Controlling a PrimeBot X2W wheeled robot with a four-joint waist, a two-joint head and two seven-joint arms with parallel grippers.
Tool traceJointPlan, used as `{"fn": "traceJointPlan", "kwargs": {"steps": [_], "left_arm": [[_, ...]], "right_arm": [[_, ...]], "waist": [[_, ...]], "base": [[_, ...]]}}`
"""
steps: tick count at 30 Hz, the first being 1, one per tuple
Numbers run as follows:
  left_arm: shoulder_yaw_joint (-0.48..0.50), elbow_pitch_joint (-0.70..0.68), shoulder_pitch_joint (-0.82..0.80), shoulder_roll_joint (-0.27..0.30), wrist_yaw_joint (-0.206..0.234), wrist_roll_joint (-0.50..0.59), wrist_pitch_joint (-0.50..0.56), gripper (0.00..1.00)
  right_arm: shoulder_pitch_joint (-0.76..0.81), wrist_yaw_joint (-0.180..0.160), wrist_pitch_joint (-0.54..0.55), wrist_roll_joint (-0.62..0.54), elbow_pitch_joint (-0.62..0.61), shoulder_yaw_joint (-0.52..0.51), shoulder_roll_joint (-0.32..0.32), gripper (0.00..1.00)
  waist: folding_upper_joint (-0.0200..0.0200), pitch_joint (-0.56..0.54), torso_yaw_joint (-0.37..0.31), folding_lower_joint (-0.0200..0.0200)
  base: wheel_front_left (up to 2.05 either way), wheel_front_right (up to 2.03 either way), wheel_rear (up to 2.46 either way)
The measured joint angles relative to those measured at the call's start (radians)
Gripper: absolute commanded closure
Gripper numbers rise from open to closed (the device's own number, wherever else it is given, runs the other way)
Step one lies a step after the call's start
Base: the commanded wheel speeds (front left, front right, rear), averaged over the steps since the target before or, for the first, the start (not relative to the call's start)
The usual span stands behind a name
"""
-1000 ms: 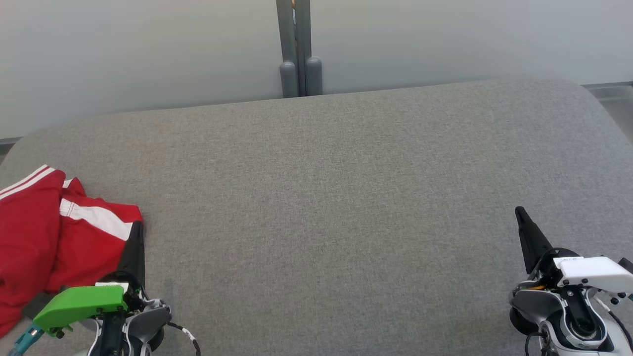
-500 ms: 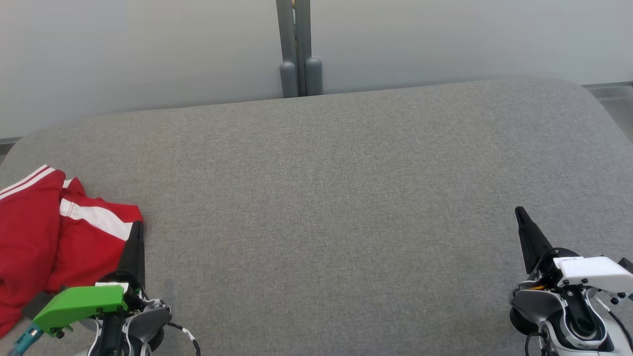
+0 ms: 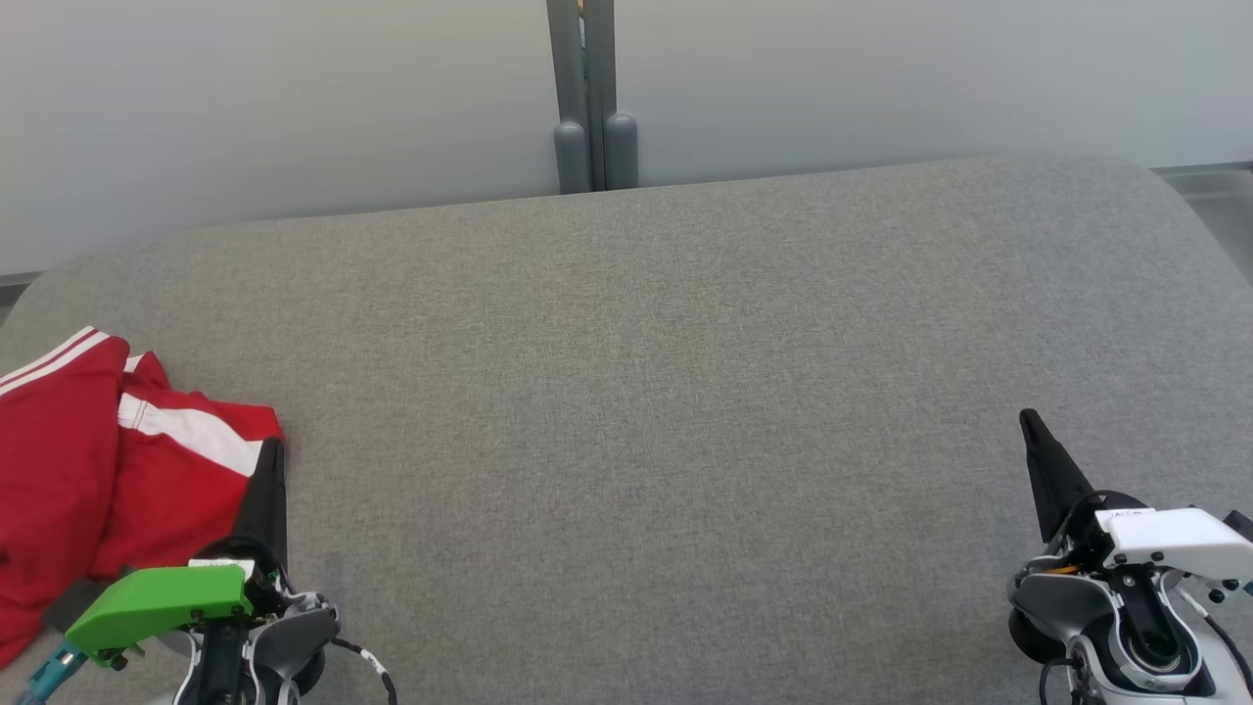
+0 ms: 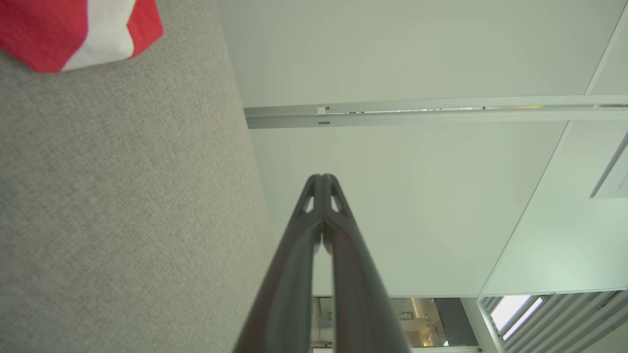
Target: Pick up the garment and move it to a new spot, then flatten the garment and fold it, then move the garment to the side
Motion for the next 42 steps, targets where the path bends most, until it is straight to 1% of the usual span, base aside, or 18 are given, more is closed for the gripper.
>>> {"fn": "traceJointPlan", "kwargs": {"steps": [3,4,11,14,20,32,37,42], "left_arm": [[0.000,0.000,0.000,0.000,0.000,0.000,0.000,1.00],[0.000,0.002,0.001,0.000,0.000,0.000,0.000,0.00],[-0.007,0.044,0.044,-0.009,0.003,0.001,-0.012,0.00],[-0.020,0.043,0.043,-0.008,0.003,0.035,-0.029,0.00],[-0.021,0.042,0.043,-0.004,0.003,0.154,-0.057,0.00],[-0.026,0.034,0.043,-0.002,0.006,0.451,-0.105,0.00],[-0.037,0.032,0.043,-0.002,0.007,0.557,-0.122,0.00],[-0.047,0.025,0.043,0.000,0.015,0.639,-0.140,0.00]], "right_arm": [[0.000,0.000,0.000,0.000,0.000,0.000,0.000,1.00],[0.000,0.000,0.000,0.000,0.002,0.000,0.001,0.00],[0.036,0.000,-0.010,-0.006,0.037,0.009,0.012,0.00],[0.036,0.000,-0.034,-0.033,0.030,0.035,0.005,0.00],[0.035,0.000,-0.065,-0.150,0.025,0.061,-0.009,0.00],[0.031,0.000,-0.119,-0.444,0.004,0.087,-0.011,0.00],[0.031,0.000,-0.141,-0.533,-0.002,0.098,-0.010,0.00],[0.031,0.000,-0.160,-0.615,-0.017,0.108,-0.010,0.00]], "waist": [[0.0000,0.000,0.000,0.0000],[0.0000,0.000,0.000,0.0000],[0.0000,0.001,0.000,0.0000],[0.0000,0.002,0.000,0.0000],[0.0000,0.003,-0.001,0.0000],[0.0000,0.006,-0.001,0.0000],[0.0000,0.007,-0.002,0.0000],[0.0000,0.008,-0.004,0.0000]], "base": [[0.00,0.00,0.00],[0.00,0.00,0.00],[0.00,0.00,0.00],[0.00,0.00,0.00],[0.00,0.00,0.00],[0.00,0.00,0.00],[0.00,0.00,0.00],[0.00,0.00,0.00]]}}
